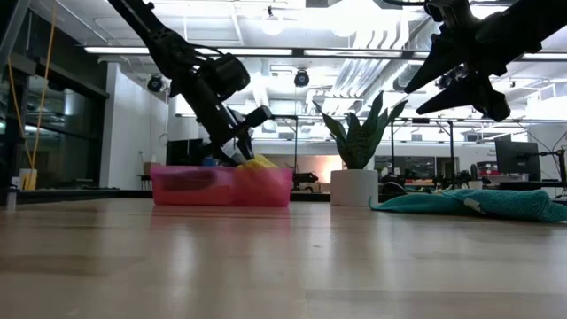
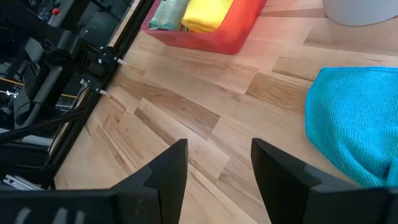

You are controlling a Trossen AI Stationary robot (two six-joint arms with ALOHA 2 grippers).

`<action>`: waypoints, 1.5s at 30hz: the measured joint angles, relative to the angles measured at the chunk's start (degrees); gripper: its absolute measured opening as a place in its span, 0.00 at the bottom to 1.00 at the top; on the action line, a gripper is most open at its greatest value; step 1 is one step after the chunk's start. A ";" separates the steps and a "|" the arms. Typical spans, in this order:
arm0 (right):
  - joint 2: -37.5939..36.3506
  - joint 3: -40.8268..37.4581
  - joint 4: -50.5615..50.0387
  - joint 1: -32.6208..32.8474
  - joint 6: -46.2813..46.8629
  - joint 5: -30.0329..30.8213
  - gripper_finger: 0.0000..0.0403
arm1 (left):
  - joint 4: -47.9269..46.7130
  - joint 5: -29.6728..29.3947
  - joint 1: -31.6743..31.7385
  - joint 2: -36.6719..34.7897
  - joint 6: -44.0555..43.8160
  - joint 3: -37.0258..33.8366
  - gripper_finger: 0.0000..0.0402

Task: Fold microfiber towels
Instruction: Put the yellow microfiber towel into the bin

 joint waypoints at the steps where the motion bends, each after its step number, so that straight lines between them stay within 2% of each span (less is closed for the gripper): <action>1: 0.00 0.00 0.00 -0.02 -0.04 0.00 0.42 | 0.00 0.01 0.00 0.00 0.80 0.00 0.21; 7: 0.00 0.00 -0.02 -0.01 -0.02 0.00 0.42 | -1.05 -1.45 0.32 -2.07 5.43 0.00 0.34; 12: 0.00 0.00 -0.02 -0.02 -0.18 0.11 0.42 | -5.47 -3.60 2.54 -5.93 9.42 0.02 0.43; 17: 0.00 0.00 -0.02 -0.02 -0.42 1.18 0.42 | -9.62 -6.25 3.72 -9.56 11.41 0.02 0.48; 20: 0.00 0.00 -0.04 0.00 -0.44 2.10 0.42 | -6.79 -6.04 2.51 -10.29 11.29 0.02 0.48; 23: -0.01 0.00 -0.04 -0.02 -0.44 2.27 0.42 | -1.56 -3.50 0.25 -10.25 13.61 0.02 0.43; 25: -0.02 0.00 -0.04 -0.02 -0.44 2.27 0.42 | 1.38 -3.65 -1.63 -9.69 14.92 0.11 0.36; 29: -0.02 0.00 -0.04 -0.01 -0.44 2.27 0.42 | 1.97 -5.96 -3.11 -8.04 15.34 0.07 0.11; 31: -0.02 0.00 -0.04 -0.02 -0.44 2.27 0.42 | 1.71 -6.39 -2.76 -6.88 15.45 0.07 0.03; 40: -0.02 0.00 -0.04 -0.02 0.00 2.27 0.42 | 0.98 -2.40 -0.68 -1.12 14.98 0.07 0.01; 45: -0.01 0.00 -0.04 -0.02 0.00 2.27 0.42 | -3.70 -7.81 -0.04 -0.83 16.44 0.04 0.00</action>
